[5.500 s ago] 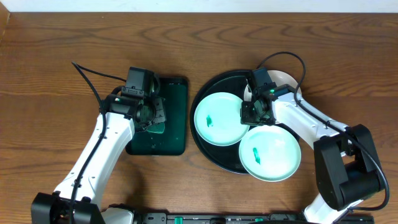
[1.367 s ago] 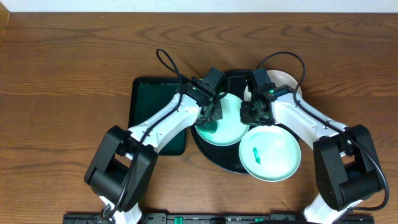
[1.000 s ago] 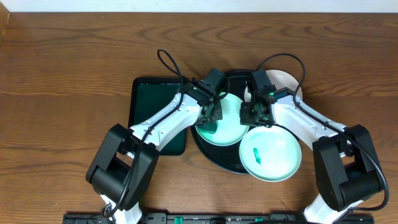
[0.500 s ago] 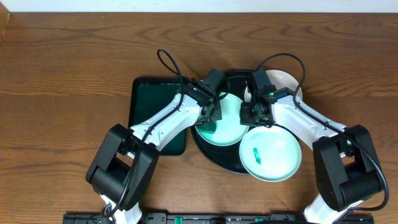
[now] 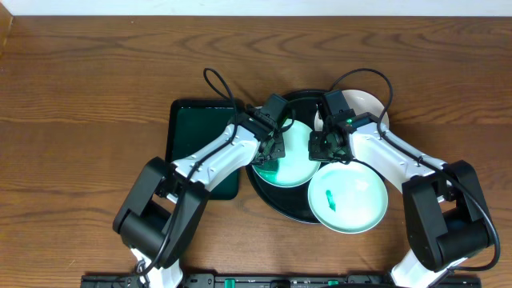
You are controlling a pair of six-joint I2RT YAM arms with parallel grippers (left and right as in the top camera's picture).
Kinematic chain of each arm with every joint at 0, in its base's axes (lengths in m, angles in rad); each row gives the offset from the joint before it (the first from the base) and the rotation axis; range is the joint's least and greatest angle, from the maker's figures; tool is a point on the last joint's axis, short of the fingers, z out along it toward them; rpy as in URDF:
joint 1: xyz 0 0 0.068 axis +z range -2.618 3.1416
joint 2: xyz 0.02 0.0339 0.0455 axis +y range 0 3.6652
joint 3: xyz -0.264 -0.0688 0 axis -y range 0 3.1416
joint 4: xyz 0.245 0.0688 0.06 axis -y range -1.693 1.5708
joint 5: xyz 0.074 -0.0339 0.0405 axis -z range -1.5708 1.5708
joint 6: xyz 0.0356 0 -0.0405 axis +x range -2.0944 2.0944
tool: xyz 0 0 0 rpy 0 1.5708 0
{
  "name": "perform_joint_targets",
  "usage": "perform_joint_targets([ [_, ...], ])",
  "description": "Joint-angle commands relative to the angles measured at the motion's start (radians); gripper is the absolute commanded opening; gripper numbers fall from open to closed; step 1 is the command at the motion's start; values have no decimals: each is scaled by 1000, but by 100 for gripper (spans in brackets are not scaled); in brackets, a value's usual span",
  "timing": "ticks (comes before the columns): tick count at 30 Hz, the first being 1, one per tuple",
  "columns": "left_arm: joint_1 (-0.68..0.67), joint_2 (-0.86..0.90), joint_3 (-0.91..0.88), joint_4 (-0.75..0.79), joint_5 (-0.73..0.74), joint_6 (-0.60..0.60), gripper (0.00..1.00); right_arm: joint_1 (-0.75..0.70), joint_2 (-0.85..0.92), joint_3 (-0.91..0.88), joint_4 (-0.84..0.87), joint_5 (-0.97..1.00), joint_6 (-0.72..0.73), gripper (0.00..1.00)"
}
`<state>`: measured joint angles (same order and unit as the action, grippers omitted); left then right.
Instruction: Clean dirty plates on tray and stack at the side
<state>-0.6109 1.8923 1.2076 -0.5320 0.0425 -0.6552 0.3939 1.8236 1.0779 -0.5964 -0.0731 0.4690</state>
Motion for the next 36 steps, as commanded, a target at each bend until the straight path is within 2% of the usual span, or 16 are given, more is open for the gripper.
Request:
perform_joint_targets([
  [1,3,96,-22,-11,-10,-8,7,9,-19,-9,4,19,-22,1],
  [11,3,134,-22,8,167,-8,7,36,-19,-9,14,19,-22,1],
  [22,4,132,-7,130,468,27,7,44,-19,-9,17,19,-22,1],
  [30,13,9,23,134,467,34,7,44,-19,-9,17,19,-22,1],
  [36,19,-150,23,127,341,62,7,44,-19,-9,17,19,-22,1],
])
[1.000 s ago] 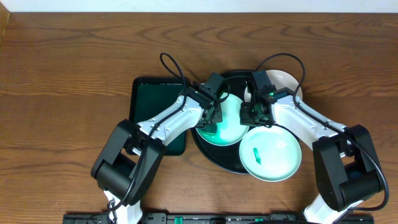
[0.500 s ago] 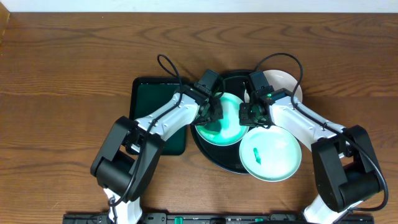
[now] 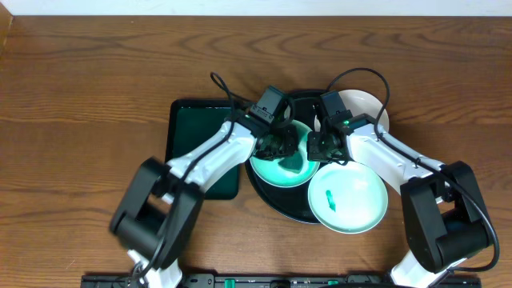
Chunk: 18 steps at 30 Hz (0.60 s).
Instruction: Clean dirty plates on tray and stack at the side
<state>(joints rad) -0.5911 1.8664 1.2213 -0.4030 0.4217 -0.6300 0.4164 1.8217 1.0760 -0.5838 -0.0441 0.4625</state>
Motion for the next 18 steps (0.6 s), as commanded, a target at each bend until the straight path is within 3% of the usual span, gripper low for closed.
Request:
perform_joint_targets([
  [1,-1,-143,9,-8,-71,39,7,21,-17,-7,5,-10,-16,1],
  [7,-1,-177,6,-76,-238,43,7,21,-17,-7,5,-10,-16,1],
  [18,-1,-82,-32,-102,-368,49,7,21,-17,-7,5,-10,-16,1],
])
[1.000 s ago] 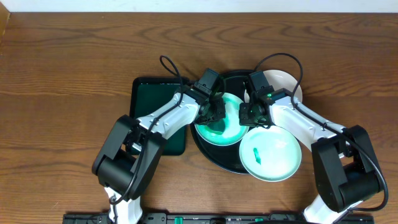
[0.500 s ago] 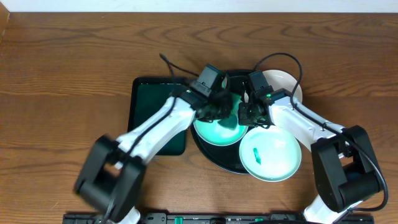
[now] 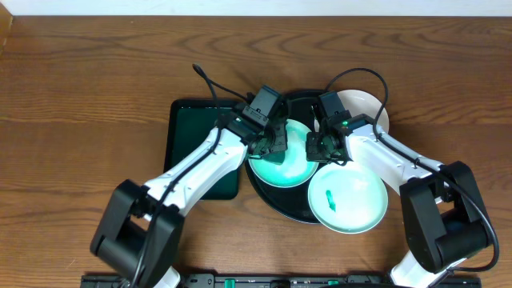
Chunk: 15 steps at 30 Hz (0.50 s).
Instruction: Clean dirty plates on tray and stack at the side
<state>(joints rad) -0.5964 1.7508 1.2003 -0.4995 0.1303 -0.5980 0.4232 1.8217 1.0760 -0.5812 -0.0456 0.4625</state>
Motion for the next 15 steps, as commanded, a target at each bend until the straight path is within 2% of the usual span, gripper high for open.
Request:
perform_joint_targets([
  [1,4,44,-11,-8,-83,17,7,14,-17,-7,2,-8,-16,1],
  [11,4,143,-11,-8,-98,16,7,14,-17,-7,2,-8,-16,1],
  [15,1,196,-12,-13,-96,-21,7,14,-17,-7,2,-8,-16,1],
])
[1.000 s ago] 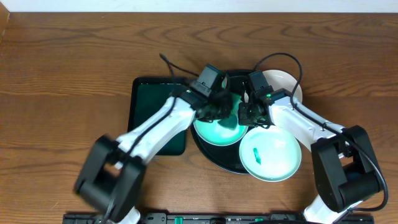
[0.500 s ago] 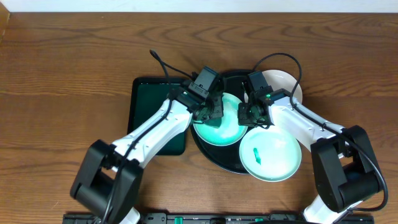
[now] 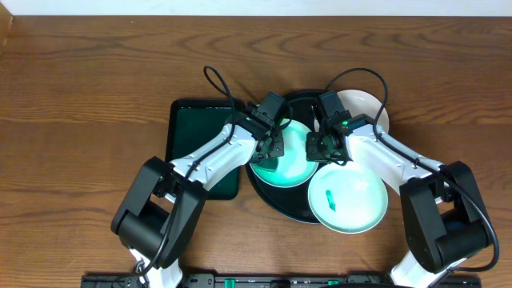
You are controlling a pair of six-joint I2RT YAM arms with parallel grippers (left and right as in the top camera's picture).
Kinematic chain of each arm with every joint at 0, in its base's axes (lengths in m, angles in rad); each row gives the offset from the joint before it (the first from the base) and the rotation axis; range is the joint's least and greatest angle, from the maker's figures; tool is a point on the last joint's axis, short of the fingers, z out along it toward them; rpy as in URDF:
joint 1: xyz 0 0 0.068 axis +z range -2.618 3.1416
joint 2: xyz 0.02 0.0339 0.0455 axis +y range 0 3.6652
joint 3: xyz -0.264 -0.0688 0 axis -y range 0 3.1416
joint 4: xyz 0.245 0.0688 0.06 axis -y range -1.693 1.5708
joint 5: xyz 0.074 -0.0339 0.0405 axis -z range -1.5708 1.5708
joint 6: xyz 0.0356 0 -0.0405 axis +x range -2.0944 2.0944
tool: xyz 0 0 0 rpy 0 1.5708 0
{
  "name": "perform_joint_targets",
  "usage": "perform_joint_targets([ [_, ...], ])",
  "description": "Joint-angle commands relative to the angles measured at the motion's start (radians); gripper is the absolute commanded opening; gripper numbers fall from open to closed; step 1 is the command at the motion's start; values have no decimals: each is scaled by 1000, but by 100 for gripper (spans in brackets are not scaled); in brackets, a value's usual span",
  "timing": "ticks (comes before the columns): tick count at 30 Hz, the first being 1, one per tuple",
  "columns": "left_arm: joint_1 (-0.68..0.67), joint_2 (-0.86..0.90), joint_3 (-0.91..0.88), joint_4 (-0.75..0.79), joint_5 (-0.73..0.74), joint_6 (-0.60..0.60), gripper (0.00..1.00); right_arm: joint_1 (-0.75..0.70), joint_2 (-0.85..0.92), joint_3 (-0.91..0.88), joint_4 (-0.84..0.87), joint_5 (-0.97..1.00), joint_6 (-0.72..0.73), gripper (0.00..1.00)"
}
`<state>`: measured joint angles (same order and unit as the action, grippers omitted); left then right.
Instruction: Clean dirty plates on tray and stack at the side
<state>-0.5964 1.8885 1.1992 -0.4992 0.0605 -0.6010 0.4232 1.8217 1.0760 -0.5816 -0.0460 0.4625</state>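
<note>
A black round tray (image 3: 272,200) lies mid-table. On its left part rests a mint-green plate (image 3: 294,164). My left gripper (image 3: 269,154) is down on that plate's left side, shut on a darker green sponge (image 3: 267,166) that presses on the plate. My right gripper (image 3: 318,149) sits at the same plate's right rim and looks shut on it, though its fingers are mostly hidden under the wrist. A second mint plate (image 3: 350,200) with a small green speck lies at the tray's lower right. A white plate (image 3: 370,104) lies behind the right arm.
A dark green rectangular tray (image 3: 189,132) lies on the table left of the black tray, partly under my left arm. Cables loop above both wrists. Bare wooden table surrounds everything.
My left gripper with the sponge has shifted from the plate's upper left down to its left side, and the left arm's elbow has swung right. The right gripper and all plates have stayed put.
First my left gripper pressed the sponge on the plate's left side. Then it was nearer the plate's middle, then at its upper left, and now it is back at the left side. All along the right gripper has stayed at the plate's right rim.
</note>
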Motion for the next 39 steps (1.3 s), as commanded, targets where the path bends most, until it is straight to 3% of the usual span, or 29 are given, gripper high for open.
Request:
perform_joint_targets([
  [1,-1,71,-11,-15,-23,-18,7,14,-17,-7,2,-8,-16,1],
  [22,-33,107,-11,72,363,-18,7,14,-17,-7,2,-8,-16,1],
  [34,6,-43,-6,86,366,-10,7,14,-17,-7,2,-8,-16,1],
  [39,25,-72,-6,85,278,-10,7,14,-17,-7,2,-8,-16,1],
])
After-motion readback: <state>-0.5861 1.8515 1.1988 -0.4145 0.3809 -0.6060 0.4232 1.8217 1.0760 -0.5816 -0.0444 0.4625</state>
